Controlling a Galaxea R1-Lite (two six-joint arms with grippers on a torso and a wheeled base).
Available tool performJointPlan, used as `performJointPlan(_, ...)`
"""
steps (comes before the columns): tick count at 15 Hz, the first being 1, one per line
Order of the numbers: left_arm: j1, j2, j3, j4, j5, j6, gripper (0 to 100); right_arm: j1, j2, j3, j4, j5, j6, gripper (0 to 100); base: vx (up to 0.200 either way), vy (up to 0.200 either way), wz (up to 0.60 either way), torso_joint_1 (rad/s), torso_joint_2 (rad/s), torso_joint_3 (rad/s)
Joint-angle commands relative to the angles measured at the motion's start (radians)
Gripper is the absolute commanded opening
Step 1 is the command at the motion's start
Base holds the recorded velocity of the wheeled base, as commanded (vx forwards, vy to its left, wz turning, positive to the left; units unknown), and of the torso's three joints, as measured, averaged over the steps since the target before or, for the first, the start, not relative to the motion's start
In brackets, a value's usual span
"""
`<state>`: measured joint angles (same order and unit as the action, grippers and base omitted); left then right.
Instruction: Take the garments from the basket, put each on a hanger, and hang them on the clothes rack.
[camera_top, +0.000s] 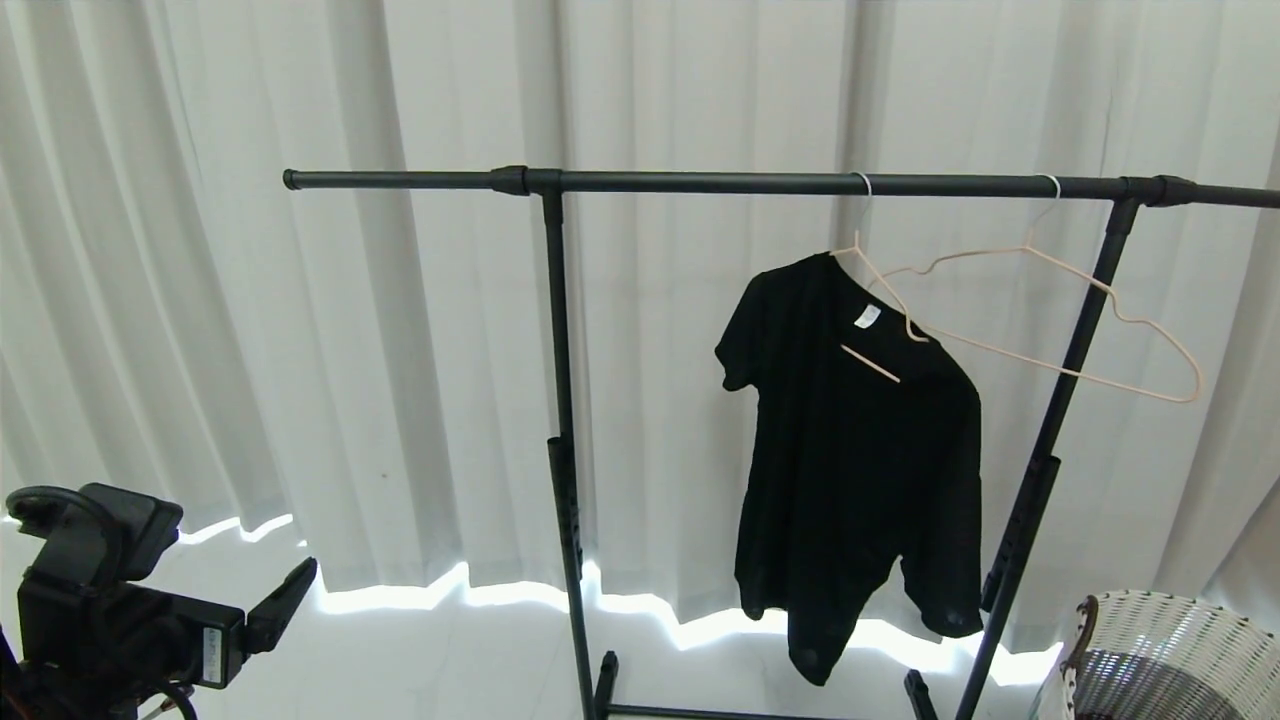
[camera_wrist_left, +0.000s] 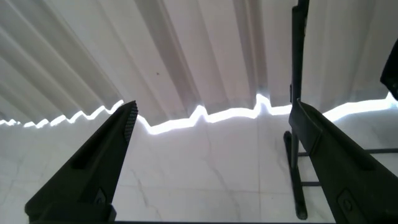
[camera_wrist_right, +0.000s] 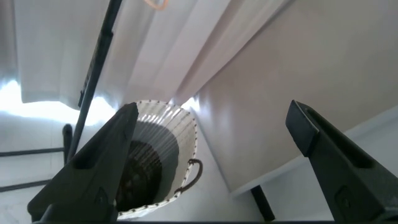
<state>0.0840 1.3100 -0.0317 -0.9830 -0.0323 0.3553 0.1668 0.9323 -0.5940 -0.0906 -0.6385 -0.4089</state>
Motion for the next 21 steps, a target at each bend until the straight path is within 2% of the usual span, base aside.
performJointPlan(1,0.000,-0.002,0.001,0.000,0.000,-0.001,100,0.000,-0.003,0.005,0.000,0.000,-0.001,100,0.000,0.000,0.00,-0.198,0.48,0.286)
performJointPlan(4,0.002,-0.011,0.001,0.000,0.000,-0.004,100,0.002,-0.004,0.017,0.000,0.002,-0.001,100,0.000,0.000,0.00,-0.126,0.32,0.190)
performJointPlan(12,0.008,-0.026,0.009,0.000,0.000,0.002,100,0.002,-0.029,0.040,0.000,0.002,-0.001,100,0.000,0.000,0.00,-0.005,0.02,0.012)
performJointPlan(21,0.005,-0.035,0.009,0.000,0.000,0.002,100,0.002,-0.040,0.053,0.000,0.002,-0.001,100,0.000,-0.200,0.00,0.000,0.00,0.002)
